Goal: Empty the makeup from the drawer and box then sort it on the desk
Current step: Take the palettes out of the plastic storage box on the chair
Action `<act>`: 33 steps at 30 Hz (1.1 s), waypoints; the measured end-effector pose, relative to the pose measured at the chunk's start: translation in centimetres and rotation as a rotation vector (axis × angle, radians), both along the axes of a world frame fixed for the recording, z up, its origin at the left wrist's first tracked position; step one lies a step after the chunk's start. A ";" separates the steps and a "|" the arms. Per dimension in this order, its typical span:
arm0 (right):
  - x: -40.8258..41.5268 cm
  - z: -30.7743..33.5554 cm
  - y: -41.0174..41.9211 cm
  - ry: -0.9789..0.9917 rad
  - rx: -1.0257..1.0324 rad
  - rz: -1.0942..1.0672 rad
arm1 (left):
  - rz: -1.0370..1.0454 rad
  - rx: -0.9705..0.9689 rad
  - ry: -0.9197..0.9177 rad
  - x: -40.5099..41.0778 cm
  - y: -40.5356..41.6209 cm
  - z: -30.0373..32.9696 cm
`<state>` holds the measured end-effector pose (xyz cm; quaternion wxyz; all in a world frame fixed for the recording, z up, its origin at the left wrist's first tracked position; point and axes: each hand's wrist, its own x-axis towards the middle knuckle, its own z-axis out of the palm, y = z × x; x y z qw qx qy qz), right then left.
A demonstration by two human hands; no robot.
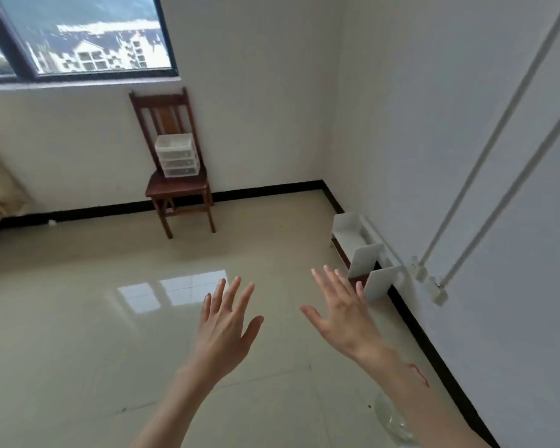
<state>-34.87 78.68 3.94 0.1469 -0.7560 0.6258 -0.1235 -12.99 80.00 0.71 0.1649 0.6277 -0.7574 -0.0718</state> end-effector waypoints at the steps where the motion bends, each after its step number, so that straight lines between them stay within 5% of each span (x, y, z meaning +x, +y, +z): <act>1: 1.6 -0.1 -2.0 -0.009 -0.004 0.049 | 0.051 0.023 -0.015 1.4 -0.8 0.1; 11: 16.8 -1.9 -19.0 0.015 -0.017 0.331 | 0.325 0.036 -0.032 14.4 -11.8 -1.5; 33: 46.3 -3.6 -55.8 0.032 0.050 0.313 | 0.359 0.148 0.033 42.9 -47.7 -3.9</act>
